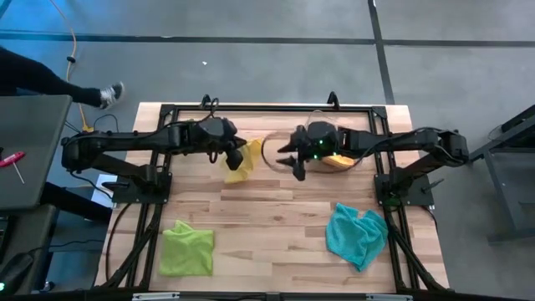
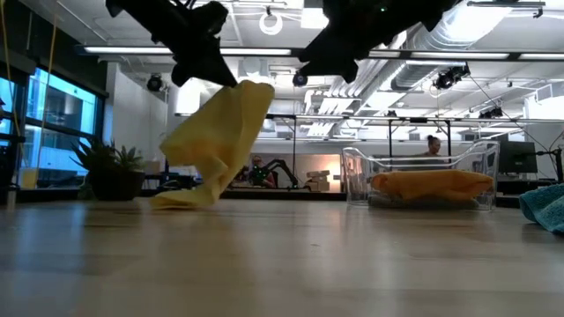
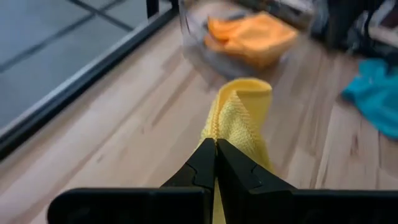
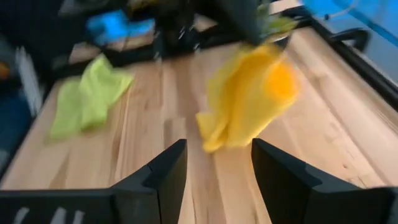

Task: Fold microfiber towels
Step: Fold the yellow microfiber towel

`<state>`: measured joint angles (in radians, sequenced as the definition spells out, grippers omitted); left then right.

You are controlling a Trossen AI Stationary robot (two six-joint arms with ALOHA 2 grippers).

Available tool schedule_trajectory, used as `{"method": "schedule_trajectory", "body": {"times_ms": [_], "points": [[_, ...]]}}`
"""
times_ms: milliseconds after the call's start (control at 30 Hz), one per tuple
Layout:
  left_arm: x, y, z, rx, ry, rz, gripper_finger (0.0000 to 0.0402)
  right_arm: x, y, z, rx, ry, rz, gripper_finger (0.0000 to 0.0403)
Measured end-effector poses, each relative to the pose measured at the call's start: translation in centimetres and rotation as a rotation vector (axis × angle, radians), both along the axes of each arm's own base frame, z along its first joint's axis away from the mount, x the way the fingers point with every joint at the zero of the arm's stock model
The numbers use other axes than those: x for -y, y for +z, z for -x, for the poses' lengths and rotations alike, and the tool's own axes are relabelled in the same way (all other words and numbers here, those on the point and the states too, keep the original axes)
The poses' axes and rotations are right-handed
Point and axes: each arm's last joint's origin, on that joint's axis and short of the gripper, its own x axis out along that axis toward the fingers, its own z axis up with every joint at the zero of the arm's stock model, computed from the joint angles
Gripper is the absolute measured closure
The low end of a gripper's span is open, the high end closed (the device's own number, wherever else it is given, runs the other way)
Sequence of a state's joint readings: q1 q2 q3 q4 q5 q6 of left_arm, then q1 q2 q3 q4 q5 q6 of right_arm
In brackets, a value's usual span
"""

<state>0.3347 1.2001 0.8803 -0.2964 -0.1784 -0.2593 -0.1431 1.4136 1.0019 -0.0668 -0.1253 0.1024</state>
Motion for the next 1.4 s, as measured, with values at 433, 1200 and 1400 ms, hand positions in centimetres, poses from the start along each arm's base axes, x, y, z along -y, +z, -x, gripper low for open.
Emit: {"method": "schedule_trajectory", "body": {"times_ms": [433,1200,1400], "points": [[0.7,1.4,-0.1,0.148,0.039,0.024,0.0401,-5.1,-1.4,-0.1,-0.123,0.119,0.22,0.0231],[1.8,2.1,-1.3,0.324,0.164,0.069,0.0401,-4.4,-5.7,-4.9,0.001,-0.291,0.19,0.0231],[1.7,2.2,-1.3,0.337,0.201,0.053,0.0401,-4.5,-5.3,-5.1,0.054,-0.288,0.142,0.0231]]}}
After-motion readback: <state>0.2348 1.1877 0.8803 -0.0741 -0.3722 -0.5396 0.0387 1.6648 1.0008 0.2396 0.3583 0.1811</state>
